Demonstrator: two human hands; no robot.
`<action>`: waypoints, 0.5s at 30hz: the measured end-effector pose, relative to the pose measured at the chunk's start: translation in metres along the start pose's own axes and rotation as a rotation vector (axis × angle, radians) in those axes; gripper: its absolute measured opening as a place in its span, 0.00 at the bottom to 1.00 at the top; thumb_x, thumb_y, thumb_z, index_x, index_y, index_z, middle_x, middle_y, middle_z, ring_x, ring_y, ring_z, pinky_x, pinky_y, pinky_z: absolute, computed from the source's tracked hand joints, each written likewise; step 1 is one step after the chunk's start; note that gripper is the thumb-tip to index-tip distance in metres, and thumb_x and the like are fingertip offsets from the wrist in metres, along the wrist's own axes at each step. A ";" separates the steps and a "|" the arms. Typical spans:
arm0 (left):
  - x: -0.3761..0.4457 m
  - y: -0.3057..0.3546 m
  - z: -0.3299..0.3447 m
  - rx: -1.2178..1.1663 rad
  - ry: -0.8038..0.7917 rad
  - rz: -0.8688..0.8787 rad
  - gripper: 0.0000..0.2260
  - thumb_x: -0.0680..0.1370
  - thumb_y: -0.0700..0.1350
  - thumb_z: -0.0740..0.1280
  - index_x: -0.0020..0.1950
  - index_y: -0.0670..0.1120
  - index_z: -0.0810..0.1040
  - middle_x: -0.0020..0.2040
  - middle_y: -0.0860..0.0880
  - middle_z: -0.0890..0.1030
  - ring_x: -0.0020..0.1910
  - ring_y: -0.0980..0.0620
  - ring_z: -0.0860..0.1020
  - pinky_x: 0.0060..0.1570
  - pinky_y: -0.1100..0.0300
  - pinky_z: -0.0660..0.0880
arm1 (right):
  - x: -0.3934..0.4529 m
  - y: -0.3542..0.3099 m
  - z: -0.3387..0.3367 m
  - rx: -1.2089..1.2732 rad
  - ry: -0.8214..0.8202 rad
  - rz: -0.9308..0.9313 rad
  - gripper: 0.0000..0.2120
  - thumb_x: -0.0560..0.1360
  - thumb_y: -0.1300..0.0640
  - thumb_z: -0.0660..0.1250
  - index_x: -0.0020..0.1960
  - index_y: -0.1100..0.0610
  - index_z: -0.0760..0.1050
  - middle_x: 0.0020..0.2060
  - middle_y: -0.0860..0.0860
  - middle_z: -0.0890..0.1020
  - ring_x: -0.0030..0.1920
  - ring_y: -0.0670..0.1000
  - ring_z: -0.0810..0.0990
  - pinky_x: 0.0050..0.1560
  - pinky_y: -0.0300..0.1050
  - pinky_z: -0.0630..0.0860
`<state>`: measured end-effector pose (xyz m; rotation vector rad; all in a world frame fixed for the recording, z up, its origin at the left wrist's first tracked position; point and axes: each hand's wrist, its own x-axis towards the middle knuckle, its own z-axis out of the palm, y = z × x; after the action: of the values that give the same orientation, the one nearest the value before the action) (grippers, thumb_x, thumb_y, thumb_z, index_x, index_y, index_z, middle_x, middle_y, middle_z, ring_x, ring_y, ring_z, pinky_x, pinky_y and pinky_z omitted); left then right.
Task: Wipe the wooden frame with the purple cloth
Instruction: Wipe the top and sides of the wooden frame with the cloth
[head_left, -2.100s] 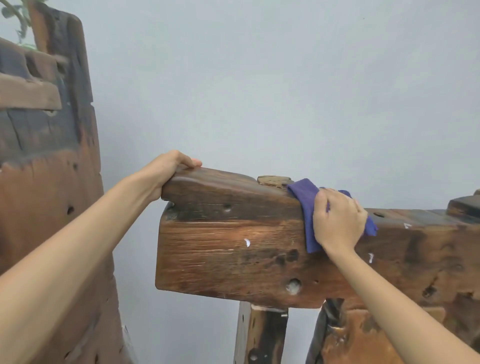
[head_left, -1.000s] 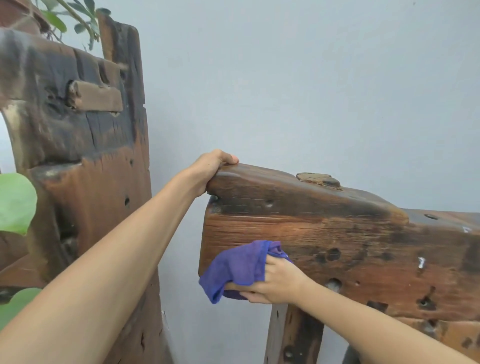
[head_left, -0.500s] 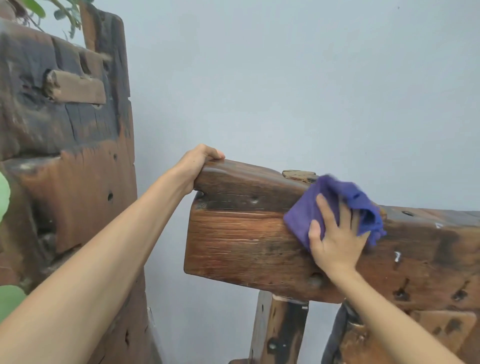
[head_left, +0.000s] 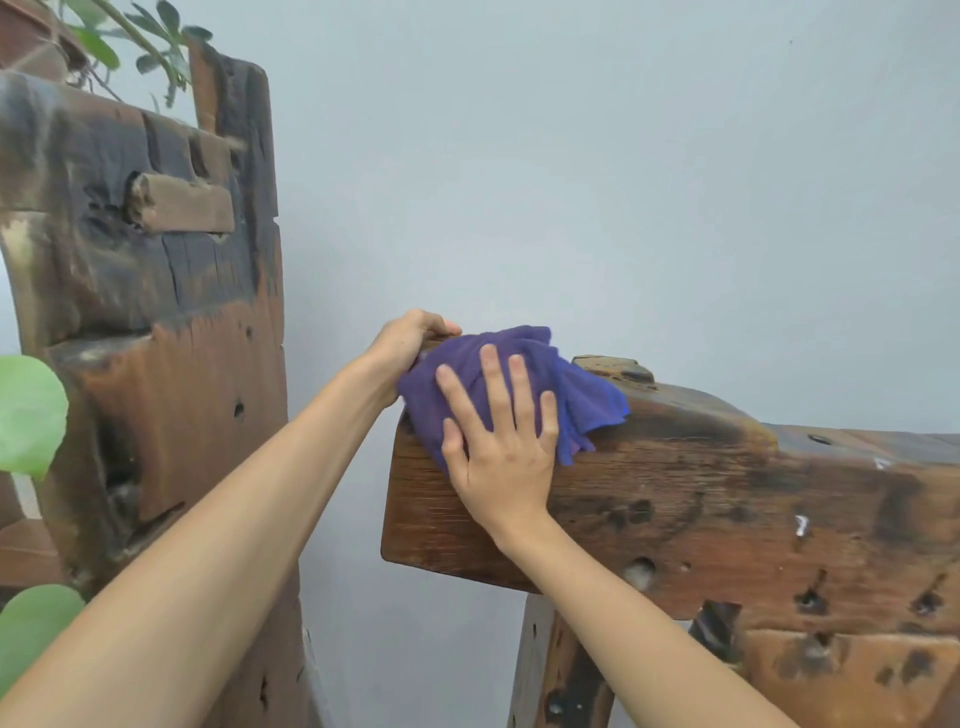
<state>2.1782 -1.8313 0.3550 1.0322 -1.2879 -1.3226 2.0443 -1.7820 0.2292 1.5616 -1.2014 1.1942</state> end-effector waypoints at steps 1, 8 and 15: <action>0.000 -0.001 0.000 -0.007 0.003 0.007 0.05 0.74 0.43 0.65 0.42 0.45 0.81 0.42 0.46 0.80 0.35 0.49 0.75 0.40 0.56 0.71 | -0.007 0.013 -0.003 -0.011 -0.015 -0.123 0.27 0.82 0.45 0.61 0.80 0.39 0.62 0.81 0.49 0.63 0.81 0.53 0.61 0.79 0.57 0.56; -0.011 -0.005 0.001 0.063 0.082 0.049 0.13 0.73 0.48 0.63 0.35 0.53 0.85 0.44 0.54 0.83 0.41 0.49 0.76 0.36 0.58 0.67 | -0.069 0.128 -0.047 -0.108 -0.326 -0.514 0.18 0.78 0.46 0.64 0.67 0.41 0.80 0.56 0.47 0.86 0.50 0.57 0.83 0.52 0.53 0.77; -0.012 -0.008 0.004 -0.008 0.126 0.113 0.15 0.76 0.47 0.61 0.37 0.51 0.86 0.48 0.52 0.84 0.44 0.48 0.76 0.37 0.58 0.69 | -0.103 0.134 -0.062 -0.007 -0.585 -0.278 0.18 0.77 0.47 0.62 0.63 0.40 0.83 0.44 0.43 0.87 0.40 0.50 0.85 0.34 0.44 0.79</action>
<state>2.1751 -1.8190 0.3462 1.0066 -1.2268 -1.1581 1.8908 -1.7304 0.1500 2.0730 -1.2792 0.5628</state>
